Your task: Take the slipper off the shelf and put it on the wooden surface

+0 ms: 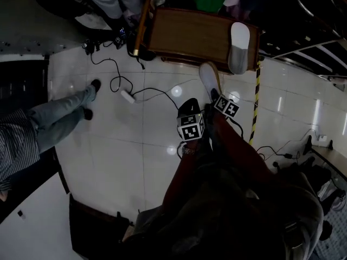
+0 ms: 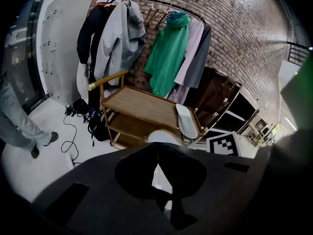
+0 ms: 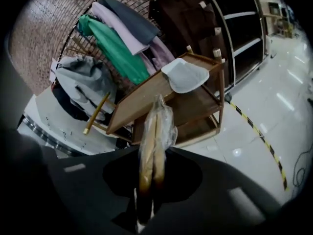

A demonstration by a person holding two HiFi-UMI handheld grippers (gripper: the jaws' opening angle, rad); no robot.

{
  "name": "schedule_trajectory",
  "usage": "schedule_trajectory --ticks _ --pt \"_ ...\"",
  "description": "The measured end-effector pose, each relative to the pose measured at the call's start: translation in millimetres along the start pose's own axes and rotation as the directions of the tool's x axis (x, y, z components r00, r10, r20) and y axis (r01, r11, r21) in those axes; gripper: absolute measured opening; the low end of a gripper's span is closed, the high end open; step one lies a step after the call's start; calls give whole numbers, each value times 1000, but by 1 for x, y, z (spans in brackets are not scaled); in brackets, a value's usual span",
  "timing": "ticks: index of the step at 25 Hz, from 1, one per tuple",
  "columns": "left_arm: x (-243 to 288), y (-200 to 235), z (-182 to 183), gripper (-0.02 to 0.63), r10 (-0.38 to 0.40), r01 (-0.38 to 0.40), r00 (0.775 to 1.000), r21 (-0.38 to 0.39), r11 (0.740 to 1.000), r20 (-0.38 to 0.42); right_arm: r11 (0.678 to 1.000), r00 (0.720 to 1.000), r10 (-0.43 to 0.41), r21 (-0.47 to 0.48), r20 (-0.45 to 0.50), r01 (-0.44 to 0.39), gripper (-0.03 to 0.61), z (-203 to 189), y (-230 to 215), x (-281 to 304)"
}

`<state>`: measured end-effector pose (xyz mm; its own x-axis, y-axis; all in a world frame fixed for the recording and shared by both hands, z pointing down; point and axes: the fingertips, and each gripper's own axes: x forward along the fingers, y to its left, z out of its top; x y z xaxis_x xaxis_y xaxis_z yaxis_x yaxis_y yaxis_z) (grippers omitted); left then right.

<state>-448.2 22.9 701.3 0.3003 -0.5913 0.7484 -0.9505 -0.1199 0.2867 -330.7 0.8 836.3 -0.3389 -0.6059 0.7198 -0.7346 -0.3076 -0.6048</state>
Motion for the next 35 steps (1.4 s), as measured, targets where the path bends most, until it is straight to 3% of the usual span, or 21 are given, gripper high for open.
schedule_trajectory --ticks 5,9,12,13,14,16,17,18,22,24,27,30,31,33,35 --pt "54 25 -30 5 11 -11 1000 8 1000 24 986 992 5 164 127 -26 66 24 -69 104" --pt "95 48 -53 5 40 -40 998 -3 999 55 1000 988 -12 -2 153 12 69 47 -103 174" --pt "109 56 -70 5 57 -57 998 6 998 41 999 982 -32 -10 188 35 88 65 -125 210" --pt "111 57 -72 5 59 -59 998 10 998 35 999 981 -41 2 188 42 113 71 -130 220" --pt "111 57 -74 5 59 -60 998 15 998 30 999 984 -51 14 173 49 178 75 -134 229" --pt "103 57 -75 5 61 -62 998 19 998 16 997 990 -76 34 116 73 406 73 -136 239" --pt "97 57 -76 5 64 -64 998 19 998 8 995 992 -93 34 83 91 485 67 -136 237" --pt "90 55 -76 5 66 -66 998 18 998 -1 994 993 -109 26 52 108 511 60 -135 231" --pt "68 24 -57 5 43 -43 999 13 999 -20 991 990 -131 -25 -53 130 489 32 -135 172" --pt "51 5 -35 5 23 -22 1000 17 1000 -10 991 988 -125 -58 -94 120 384 17 -130 123" --pt "17 -15 3 5 -11 10 1000 47 999 20 990 994 -93 -113 -50 86 286 18 -88 29" --pt "-16 -23 30 5 -30 27 999 78 997 36 984 1000 -31 -174 -4 30 267 23 -23 -49" --pt "-26 -25 38 5 -38 33 998 88 996 46 972 1000 4 -237 -5 -5 258 27 2 -65" --pt "-42 -33 54 5 -62 54 995 113 992 72 911 997 76 -406 -17 -76 248 43 55 -92" --pt "-60 -48 61 5 -103 89 991 144 985 89 840 995 96 -536 0 -81 167 61 94 -123"
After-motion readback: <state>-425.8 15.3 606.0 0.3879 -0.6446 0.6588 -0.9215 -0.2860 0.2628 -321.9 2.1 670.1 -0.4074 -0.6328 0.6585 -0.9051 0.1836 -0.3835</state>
